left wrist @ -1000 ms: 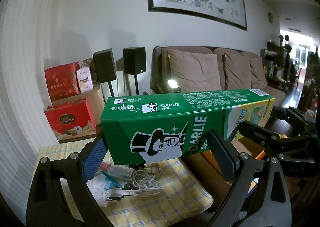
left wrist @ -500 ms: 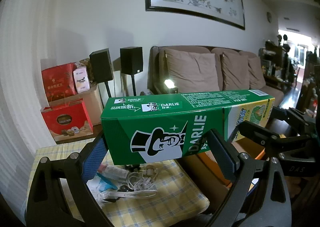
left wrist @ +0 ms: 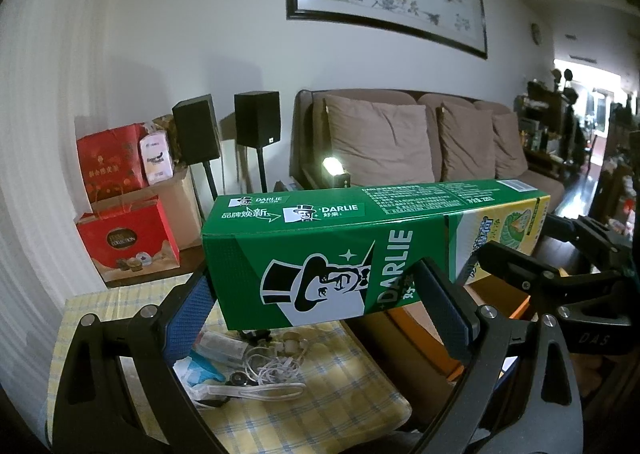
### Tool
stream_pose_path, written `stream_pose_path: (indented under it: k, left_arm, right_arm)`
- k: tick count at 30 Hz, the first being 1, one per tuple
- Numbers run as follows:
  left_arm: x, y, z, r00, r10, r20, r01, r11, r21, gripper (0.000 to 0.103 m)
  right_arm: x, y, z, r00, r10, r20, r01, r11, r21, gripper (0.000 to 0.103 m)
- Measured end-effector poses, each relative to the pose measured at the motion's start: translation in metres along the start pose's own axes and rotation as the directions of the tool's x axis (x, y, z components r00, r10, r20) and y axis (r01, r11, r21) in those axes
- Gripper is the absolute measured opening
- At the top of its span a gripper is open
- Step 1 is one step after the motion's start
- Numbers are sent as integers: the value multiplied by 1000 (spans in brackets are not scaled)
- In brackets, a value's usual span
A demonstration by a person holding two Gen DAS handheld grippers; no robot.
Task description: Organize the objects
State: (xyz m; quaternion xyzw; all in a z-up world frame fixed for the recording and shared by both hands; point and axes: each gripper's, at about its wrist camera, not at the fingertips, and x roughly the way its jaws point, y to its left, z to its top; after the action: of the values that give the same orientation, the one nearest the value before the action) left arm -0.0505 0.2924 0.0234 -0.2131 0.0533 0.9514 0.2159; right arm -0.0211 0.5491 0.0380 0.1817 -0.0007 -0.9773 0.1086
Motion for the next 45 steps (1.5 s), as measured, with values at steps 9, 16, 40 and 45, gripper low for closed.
stream_pose_path:
  k: [9,16,40,45]
  left_arm:
    - [2,-5,2,1000,-7,0,7,1000,3,96]
    - [4,-8,3,1000,-13,-1,13,1000,1,96]
    - [17,-21,3,999,-41,-17,41,999,-11,96]
    - [20,-23,4,999,-47,-22,47,999,-19,96]
  right_arm:
    - [0,-6,1,1000,-9,-6,9,1000,8,90]
    - [0,-10,2,1000,-17,-6,17,1000,11,90]
    - [3,-23,3,999,-43,-25,44,999,19,91]
    - [3,-28,2,999,-46,-29,47,999,22,91]
